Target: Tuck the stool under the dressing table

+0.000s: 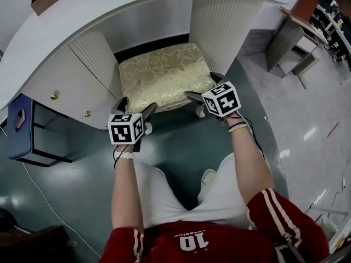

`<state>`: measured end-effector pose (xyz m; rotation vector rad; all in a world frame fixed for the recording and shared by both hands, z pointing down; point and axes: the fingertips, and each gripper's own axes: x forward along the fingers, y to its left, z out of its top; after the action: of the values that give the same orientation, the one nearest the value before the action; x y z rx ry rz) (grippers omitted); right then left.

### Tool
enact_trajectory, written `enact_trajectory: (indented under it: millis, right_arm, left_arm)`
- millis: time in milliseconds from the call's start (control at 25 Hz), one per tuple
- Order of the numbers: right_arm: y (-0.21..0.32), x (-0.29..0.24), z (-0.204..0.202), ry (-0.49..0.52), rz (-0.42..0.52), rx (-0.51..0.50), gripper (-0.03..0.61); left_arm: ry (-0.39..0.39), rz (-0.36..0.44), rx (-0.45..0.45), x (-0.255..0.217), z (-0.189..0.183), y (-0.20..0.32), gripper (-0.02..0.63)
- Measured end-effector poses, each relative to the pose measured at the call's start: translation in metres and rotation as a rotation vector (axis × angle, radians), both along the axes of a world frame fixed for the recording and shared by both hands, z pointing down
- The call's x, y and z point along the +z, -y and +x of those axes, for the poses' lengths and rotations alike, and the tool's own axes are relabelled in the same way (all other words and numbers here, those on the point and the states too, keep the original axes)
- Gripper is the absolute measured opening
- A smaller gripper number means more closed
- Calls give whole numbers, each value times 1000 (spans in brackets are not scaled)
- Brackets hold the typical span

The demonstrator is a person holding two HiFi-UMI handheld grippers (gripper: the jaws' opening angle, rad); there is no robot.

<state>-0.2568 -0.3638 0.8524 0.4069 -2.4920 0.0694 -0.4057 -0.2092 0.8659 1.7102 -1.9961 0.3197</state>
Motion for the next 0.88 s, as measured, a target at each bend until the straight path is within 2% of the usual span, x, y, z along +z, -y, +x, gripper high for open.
enact_trajectory:
  millis: [280, 680, 880]
  right_arm:
    - [30, 2, -15, 39, -25, 95, 525]
    - [30, 1, -17, 86, -40, 52, 526]
    - [32, 1, -18, 91, -38, 46, 526]
  left_arm:
    - [-43, 19, -58, 3, -15, 21, 508]
    - [-79, 1, -45, 6, -19, 27, 512]
    - [-64, 32, -65, 5, -20, 27, 514]
